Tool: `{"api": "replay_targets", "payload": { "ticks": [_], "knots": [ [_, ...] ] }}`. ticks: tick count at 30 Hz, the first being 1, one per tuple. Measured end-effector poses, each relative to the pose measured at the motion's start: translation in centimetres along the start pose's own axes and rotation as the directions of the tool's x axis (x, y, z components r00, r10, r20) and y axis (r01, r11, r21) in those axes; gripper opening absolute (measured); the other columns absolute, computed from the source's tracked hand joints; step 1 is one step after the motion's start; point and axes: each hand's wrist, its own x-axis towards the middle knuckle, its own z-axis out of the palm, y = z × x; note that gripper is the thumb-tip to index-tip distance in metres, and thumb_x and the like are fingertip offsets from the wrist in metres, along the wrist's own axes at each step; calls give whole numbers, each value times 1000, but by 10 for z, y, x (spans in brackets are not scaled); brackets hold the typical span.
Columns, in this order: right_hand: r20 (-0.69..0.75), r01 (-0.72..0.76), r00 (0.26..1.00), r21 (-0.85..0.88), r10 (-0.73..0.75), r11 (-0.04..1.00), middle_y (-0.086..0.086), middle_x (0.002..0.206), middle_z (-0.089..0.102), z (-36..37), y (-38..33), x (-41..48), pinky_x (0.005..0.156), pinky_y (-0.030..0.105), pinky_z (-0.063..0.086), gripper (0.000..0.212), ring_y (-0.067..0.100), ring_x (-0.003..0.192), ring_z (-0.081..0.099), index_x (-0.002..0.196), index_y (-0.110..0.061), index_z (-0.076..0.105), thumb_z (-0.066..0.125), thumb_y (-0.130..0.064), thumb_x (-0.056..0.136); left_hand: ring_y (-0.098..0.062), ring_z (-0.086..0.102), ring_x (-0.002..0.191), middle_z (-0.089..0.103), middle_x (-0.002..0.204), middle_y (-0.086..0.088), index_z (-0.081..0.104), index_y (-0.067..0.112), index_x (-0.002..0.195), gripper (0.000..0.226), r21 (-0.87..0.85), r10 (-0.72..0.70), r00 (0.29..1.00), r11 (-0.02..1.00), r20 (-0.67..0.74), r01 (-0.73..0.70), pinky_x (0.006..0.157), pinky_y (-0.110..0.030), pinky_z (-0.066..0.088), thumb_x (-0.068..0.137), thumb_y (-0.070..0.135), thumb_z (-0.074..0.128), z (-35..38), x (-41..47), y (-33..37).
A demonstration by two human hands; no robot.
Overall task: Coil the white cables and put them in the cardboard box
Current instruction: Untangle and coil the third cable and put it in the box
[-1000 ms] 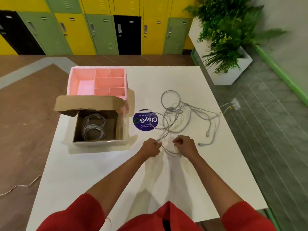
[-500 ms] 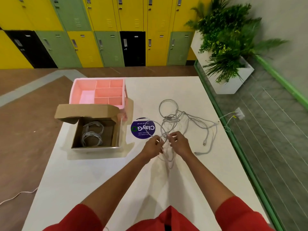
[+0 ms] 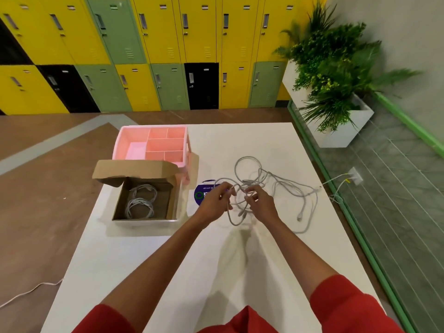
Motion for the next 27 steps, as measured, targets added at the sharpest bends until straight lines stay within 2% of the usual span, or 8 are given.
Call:
{"api": "replay_targets", "payload": {
  "ticks": [3,6,10,15,19,21,24,27],
  "knots": [
    [-84,36,996,13,-35,999,-1,81,63,-7,-8,3,72,30,48,12,17,77,60,102,-10,63,58,-9,91,-6,53,58,57,79,0,58,11,96,19,119,50,996,992,-77,-40,55,-13,43,101,19,42,-6,4,12],
    [-201,71,978,75,-54,995,-2,76,57,-24,-21,12,64,20,36,13,18,73,55,103,-6,61,56,-7,91,-9,51,70,60,93,-2,62,8,103,21,311,83,995,948,-55,-62,58,-14,39,100,14,42,-14,7,12],
    [-251,-36,958,364,136,931,6,72,60,-49,-38,33,56,23,46,15,18,60,58,103,-6,61,55,-5,90,-14,52,78,61,91,-4,67,6,102,22,450,94,992,884,89,-124,58,-13,36,99,10,45,-19,2,3],
    [-32,-175,969,610,244,773,10,67,60,-49,-46,36,51,21,54,15,14,49,62,104,-2,51,52,5,90,-18,51,71,63,90,-18,67,19,94,19,374,124,960,903,249,-214,64,-27,41,99,18,48,-12,-2,8],
    [96,-165,986,427,137,889,12,84,64,-41,-41,20,54,19,49,11,17,66,64,100,-3,61,53,-11,96,-27,58,76,62,78,-3,63,24,96,17,282,238,945,912,225,-298,73,-35,48,99,18,47,-11,1,26],
    [171,-101,984,311,49,945,8,85,68,-42,-41,14,64,19,45,34,17,76,63,93,-4,69,49,-32,99,-28,60,74,62,73,2,63,21,97,17,262,278,940,909,199,-324,70,-37,49,100,18,46,-14,5,36],
    [248,-84,969,288,10,954,7,75,69,-49,-49,6,78,22,47,60,14,75,64,74,-8,68,37,-54,98,-8,52,58,57,68,0,61,11,96,20,95,297,944,945,143,-312,59,-23,43,101,13,42,-20,8,55],
    [280,-53,959,315,-40,948,5,62,56,-60,-52,3,78,28,49,63,19,72,59,69,-9,67,36,-58,96,0,43,51,54,68,1,61,14,91,25,-117,265,964,958,17,-261,50,-13,33,103,13,39,-33,13,76]
  ]
}}
